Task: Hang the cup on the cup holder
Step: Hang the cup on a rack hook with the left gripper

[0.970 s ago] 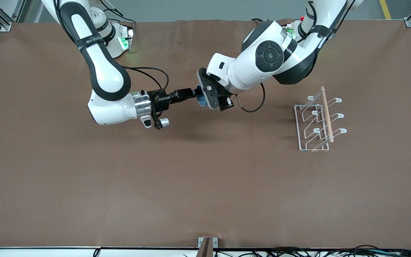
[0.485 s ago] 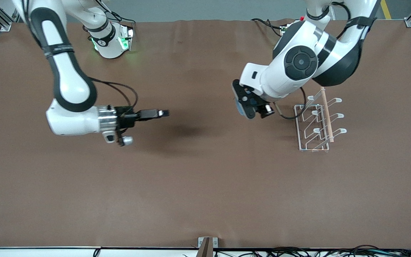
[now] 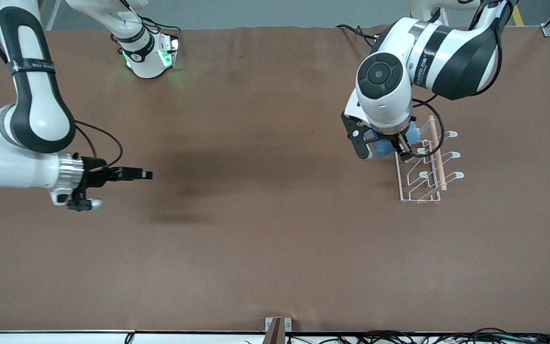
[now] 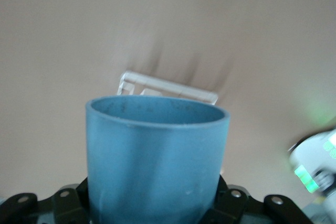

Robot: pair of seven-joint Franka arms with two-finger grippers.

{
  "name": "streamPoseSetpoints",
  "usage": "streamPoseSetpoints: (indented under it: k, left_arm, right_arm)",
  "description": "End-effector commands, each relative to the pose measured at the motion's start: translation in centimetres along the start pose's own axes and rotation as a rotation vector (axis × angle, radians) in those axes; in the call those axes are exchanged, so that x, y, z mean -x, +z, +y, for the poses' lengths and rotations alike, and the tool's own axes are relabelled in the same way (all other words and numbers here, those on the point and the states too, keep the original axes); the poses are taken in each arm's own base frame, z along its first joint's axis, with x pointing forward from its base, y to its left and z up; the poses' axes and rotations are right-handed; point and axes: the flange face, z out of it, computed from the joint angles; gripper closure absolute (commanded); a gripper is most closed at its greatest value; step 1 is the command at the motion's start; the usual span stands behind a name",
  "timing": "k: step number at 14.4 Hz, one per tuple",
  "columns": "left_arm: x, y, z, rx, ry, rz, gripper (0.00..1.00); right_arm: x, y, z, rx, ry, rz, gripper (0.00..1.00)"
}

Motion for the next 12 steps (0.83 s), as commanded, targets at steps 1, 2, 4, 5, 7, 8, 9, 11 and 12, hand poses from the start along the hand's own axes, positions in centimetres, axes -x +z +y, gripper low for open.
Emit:
streamPoseSetpoints:
  k: [1, 2, 4, 5, 7, 8, 9, 11, 12]
  left_arm:
    - [-0.2, 2.0, -0.1, -0.09, 0.092, -0.173, 1.0]
    - [-0.4, 3.3, -0.2, -0.103, 0.103, -0.227, 1.0]
    - [-1.4, 6.4, -0.7, -0.172, 0.145, -0.369, 1.0]
    - [-2.1, 8.1, -1.1, -0.206, 0.17, -0.438, 1.0]
    - [-3.1, 11.3, -1.2, -0.232, 0.212, -0.544, 1.0]
    - [-3.6, 13.2, -1.3, -0.241, 0.24, -0.603, 1.0]
    - [-4.1, 15.2, -1.0, -0.247, 0.267, -0.671, 1.0]
    - [-5.3, 18.8, -0.9, -0.247, 0.313, -0.792, 1.0]
    - [-5.9, 20.0, -0.8, -0.25, 0.328, -0.842, 1.0]
  right_arm:
    - [0.2, -2.8, 1.5, 0.258, -0.016, 0.07, 0.0]
    - [0.4, -3.7, 2.0, 0.333, -0.036, 0.077, 0.0]
    - [1.5, -7.5, 3.2, 0.374, -0.019, 0.123, 0.0]
    - [2.3, -9.4, 3.0, 0.378, 0.0, 0.157, 0.0]
    - [4.5, -13.0, 3.0, 0.377, 0.02, 0.185, 0.0]
    - [5.5, -15.0, 2.6, 0.375, 0.016, 0.205, 0.0]
    - [6.4, -16.4, 2.4, 0.376, 0.019, 0.213, 0.0]
    - [7.5, -20.6, 1.6, 0.391, 0.031, 0.253, 0.0]
    - [8.0, -22.5, 1.4, 0.39, 0.04, 0.26, 0.0]
